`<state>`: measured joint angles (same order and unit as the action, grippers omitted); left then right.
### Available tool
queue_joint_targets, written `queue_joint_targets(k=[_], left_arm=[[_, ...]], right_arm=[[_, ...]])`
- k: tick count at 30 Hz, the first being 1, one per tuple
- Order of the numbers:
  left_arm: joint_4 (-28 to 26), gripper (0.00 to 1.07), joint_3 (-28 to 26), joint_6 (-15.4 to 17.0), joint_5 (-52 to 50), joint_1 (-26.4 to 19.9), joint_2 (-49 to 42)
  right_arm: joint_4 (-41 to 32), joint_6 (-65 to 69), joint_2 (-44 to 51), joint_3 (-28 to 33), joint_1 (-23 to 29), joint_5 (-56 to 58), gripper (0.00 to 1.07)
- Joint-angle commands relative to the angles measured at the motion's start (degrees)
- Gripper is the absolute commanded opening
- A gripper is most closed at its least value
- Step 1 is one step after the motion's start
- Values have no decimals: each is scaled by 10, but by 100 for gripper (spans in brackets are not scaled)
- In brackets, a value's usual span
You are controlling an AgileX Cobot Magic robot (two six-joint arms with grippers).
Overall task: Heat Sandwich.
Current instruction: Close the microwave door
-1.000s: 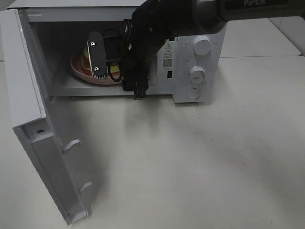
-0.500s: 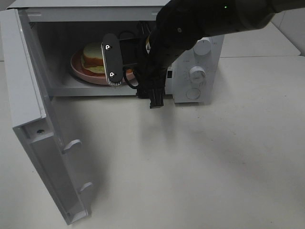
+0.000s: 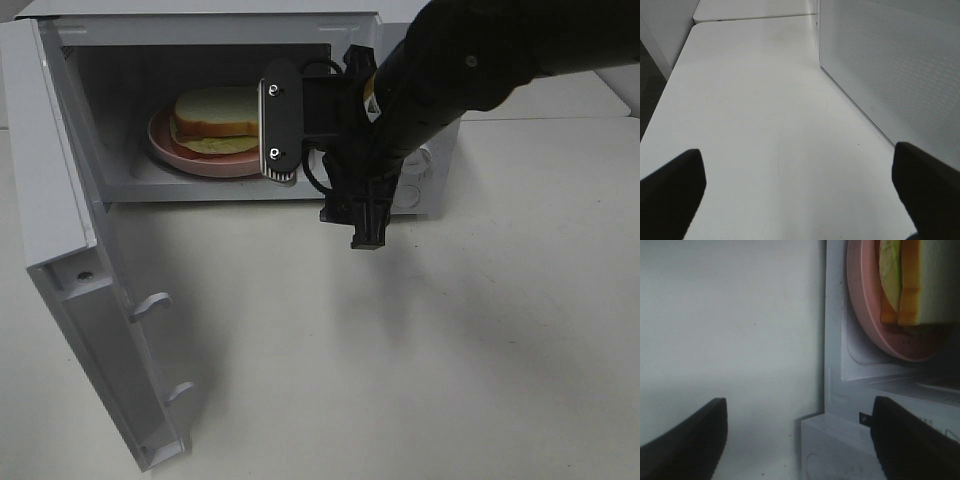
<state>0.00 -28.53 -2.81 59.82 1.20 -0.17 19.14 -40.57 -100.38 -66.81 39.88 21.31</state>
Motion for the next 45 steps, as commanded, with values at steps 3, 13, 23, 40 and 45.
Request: queue_joint_targets(k=[3, 13, 23, 40, 45], left_arm=[[0, 96, 3, 2, -5, 0, -15], [0, 96, 3, 2, -5, 0, -15], [0, 96, 3, 2, -5, 0, -15], [0, 96, 3, 2, -5, 0, -15], [0, 96, 3, 2, -5, 0, -15]], right_arm=[[1, 78, 59, 56, 1, 1, 76], [-2, 178, 150, 143, 1, 9, 76], [-4, 290, 231, 204, 1, 66, 76], [-32, 443, 369, 248, 1, 252, 76], [-58, 443, 435, 248, 1, 297, 76]])
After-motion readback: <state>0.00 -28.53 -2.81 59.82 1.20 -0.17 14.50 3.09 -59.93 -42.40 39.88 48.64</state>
